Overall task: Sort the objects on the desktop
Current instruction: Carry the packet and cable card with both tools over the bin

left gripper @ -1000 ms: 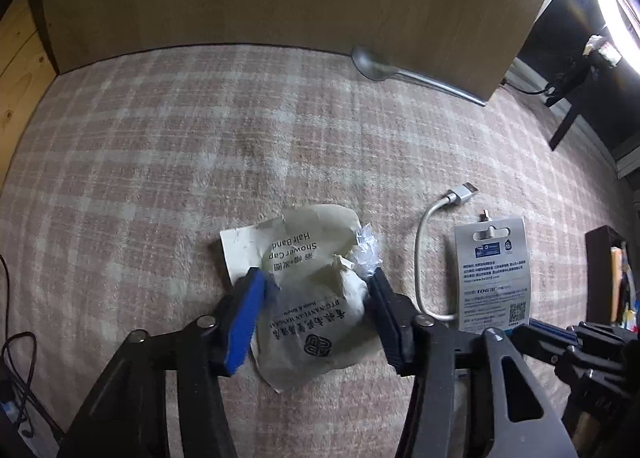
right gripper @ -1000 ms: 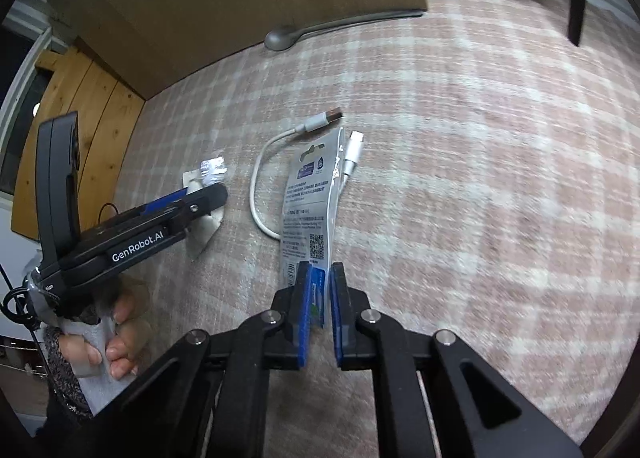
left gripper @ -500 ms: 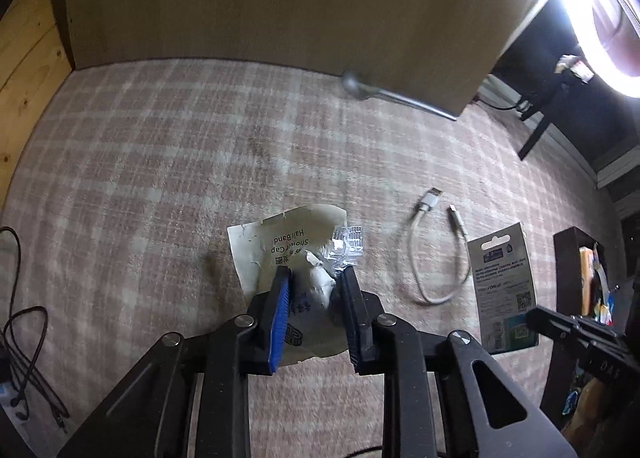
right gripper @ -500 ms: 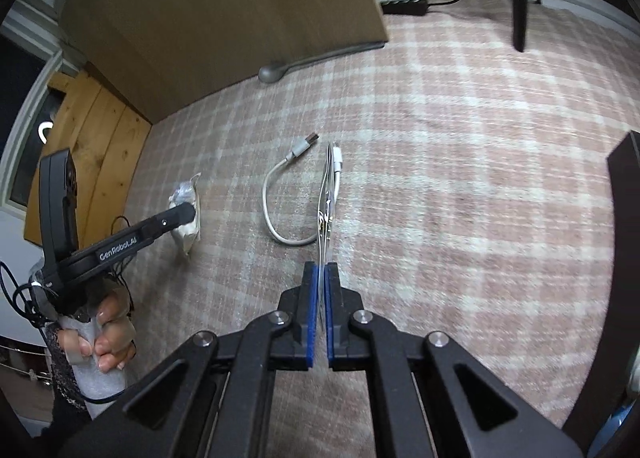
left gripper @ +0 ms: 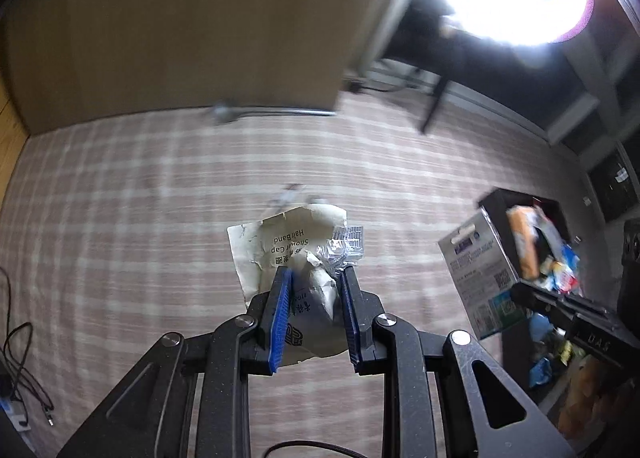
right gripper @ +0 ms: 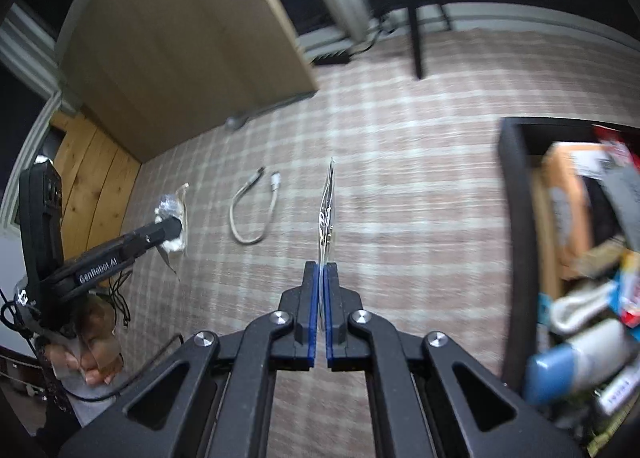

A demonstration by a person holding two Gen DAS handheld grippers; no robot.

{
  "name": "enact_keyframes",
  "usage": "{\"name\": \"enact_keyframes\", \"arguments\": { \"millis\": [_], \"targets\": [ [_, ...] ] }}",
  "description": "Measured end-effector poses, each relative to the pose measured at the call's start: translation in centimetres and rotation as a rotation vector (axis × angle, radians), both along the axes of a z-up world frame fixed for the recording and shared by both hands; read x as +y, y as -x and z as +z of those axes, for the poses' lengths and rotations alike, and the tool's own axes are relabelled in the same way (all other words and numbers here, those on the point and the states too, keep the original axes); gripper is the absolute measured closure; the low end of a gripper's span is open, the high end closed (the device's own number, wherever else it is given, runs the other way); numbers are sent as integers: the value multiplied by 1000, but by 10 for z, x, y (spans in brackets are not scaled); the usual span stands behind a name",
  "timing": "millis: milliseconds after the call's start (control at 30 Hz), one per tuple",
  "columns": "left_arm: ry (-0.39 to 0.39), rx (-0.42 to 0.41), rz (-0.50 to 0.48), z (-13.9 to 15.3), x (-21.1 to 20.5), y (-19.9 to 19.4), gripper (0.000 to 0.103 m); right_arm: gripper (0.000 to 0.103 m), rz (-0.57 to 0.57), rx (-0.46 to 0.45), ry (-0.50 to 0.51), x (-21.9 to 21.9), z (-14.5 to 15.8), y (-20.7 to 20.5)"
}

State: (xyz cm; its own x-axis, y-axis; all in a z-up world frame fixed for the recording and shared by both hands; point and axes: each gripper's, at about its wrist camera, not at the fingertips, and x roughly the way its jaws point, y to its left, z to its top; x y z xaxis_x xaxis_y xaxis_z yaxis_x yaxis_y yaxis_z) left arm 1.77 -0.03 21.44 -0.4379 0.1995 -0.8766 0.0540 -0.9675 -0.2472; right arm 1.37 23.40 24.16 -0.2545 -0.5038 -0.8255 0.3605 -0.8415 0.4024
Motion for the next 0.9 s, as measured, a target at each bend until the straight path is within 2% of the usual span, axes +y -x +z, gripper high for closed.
{"name": "enact_keyframes", "arguments": {
  "millis": [33,200,467,700,900],
  "targets": [
    [-1,5,-19,9,5,-9,80,100,-20,11,3,10,5,-1],
    [-16,35,-126,24,75,2,80,100,-138,64,7,75,31,-8],
    [-47,71,-310,50,189,8,80,100,-316,106,-6,176,54,-18],
    [-62,84,-443,59,276,9,80,100,-425,110,-18,250,59,-24],
    [-67,84,-519,63,329,5,80,100,-471,104,-24,284,59,-28]
  ]
}}
